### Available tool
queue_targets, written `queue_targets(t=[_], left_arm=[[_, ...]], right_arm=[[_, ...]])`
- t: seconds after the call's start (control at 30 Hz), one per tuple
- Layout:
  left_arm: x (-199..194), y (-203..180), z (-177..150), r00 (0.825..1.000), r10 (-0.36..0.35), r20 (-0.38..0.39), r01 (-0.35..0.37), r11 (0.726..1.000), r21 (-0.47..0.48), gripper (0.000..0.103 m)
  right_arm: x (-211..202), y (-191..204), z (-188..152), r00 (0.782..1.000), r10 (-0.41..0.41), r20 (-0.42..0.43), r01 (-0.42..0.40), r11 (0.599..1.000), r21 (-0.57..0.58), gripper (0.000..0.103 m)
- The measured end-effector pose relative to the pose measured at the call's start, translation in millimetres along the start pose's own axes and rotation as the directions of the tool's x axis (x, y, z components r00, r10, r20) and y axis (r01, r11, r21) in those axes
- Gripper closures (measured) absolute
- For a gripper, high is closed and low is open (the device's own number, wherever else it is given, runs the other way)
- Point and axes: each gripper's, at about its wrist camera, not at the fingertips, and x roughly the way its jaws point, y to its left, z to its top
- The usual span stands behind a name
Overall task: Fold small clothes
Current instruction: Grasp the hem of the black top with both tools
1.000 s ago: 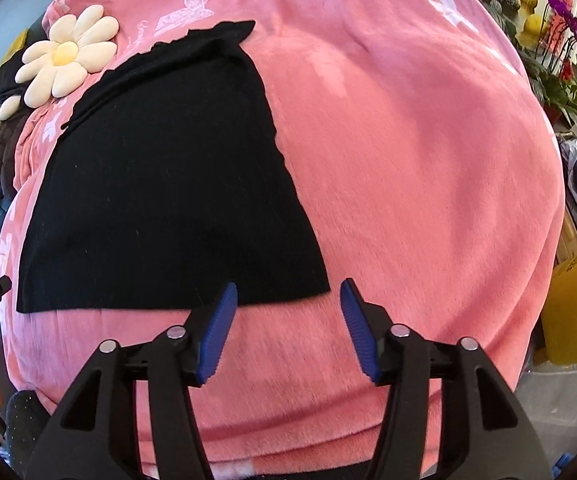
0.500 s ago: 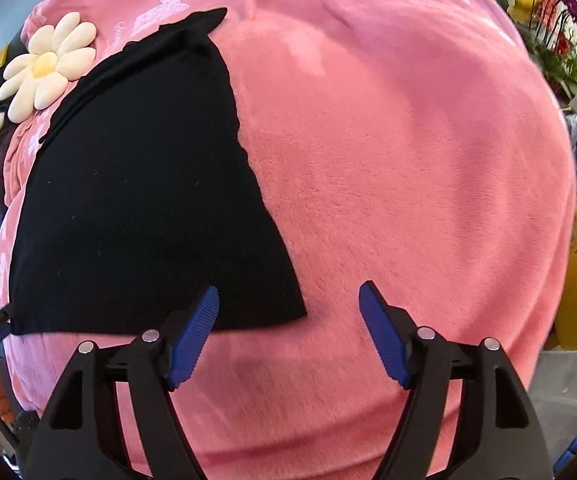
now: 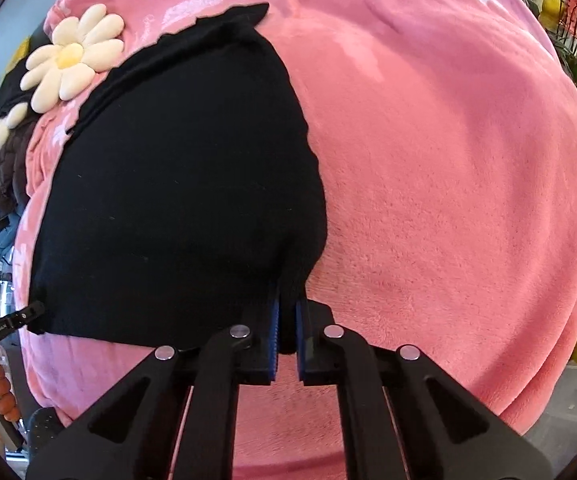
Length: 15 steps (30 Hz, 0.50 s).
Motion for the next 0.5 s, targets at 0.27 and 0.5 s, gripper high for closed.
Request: queue_targets(t=[0.27, 0.5], left_arm=[[-30, -11, -7, 0.999, -0.018, 0.042, 0.016, 0.999, 0.031, 0.097], [-54, -11, -13, 0.994, -0.080, 0.075, 0.079, 0.997, 0.024, 0.097]], right_arm=[[-30, -5, 0, 0.999, 0.021, 0.039, -0.021, 1.000, 0.000, 0.098], [-46, -5, -8, 0.997, 0.046, 0.059, -0.046, 0.999, -0.009, 0.099]])
